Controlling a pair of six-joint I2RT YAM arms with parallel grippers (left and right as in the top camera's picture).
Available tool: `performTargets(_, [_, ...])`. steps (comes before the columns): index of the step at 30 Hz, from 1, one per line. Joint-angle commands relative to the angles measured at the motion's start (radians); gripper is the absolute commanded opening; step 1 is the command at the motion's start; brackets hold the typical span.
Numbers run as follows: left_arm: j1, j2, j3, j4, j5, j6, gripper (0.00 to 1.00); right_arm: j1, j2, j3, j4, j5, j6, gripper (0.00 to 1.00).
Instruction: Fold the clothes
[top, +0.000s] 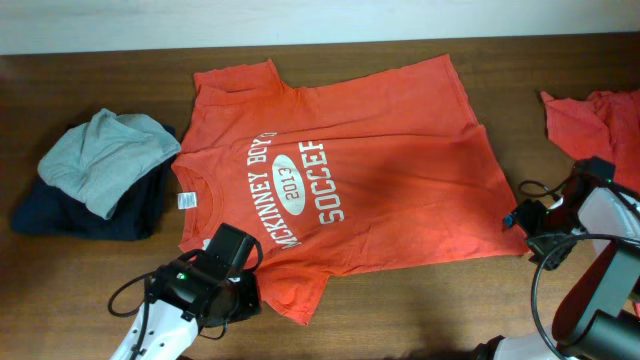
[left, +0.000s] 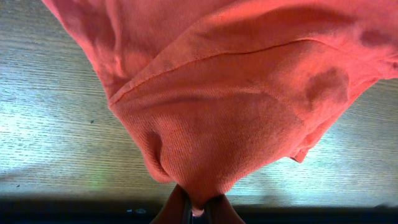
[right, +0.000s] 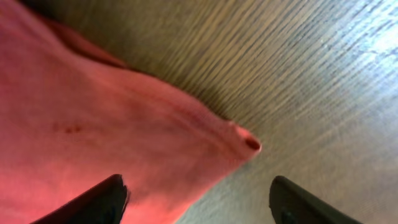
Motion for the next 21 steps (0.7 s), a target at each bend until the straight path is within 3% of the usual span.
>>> performTargets(1, [-0.002,-0.011,0.021,0.002,-0.014,0.016,0.08,-0.008,-0.006,-0.043,0.010,0.005,0.046,0.73])
performTargets(8, [-0.002,-0.011,0.021,0.002,-0.014,0.016,0.08,-0.009,-0.006,-0.065,0.040,0.090,0.074,0.73])
performTargets(10, [-0.002,-0.011,0.021,0.002,-0.014,0.016,0.08,-0.008,-0.006,-0.092,0.080,0.099,0.098,0.67])
performTargets(12, [-0.002,-0.011,0.021,0.002,-0.014,0.016,0.08,-0.008,-0.006,-0.115,0.119,0.098,0.099,0.54])
performTargets(15, [-0.002,-0.011,0.021,0.002,-0.014,0.016,0.08,-0.008,-0.006,-0.140,0.158,0.098,0.099,0.50])
performTargets(18, [-0.002,-0.011,0.021,0.002,-0.014,0.016,0.08,-0.008,-0.006,-0.143,0.171,0.098,0.098,0.31])
performTargets(21, [-0.002,-0.011,0.021,0.002,-0.014,0.016,0.08,-0.008,-0.006,-0.143,0.172,0.098,0.098,0.22])
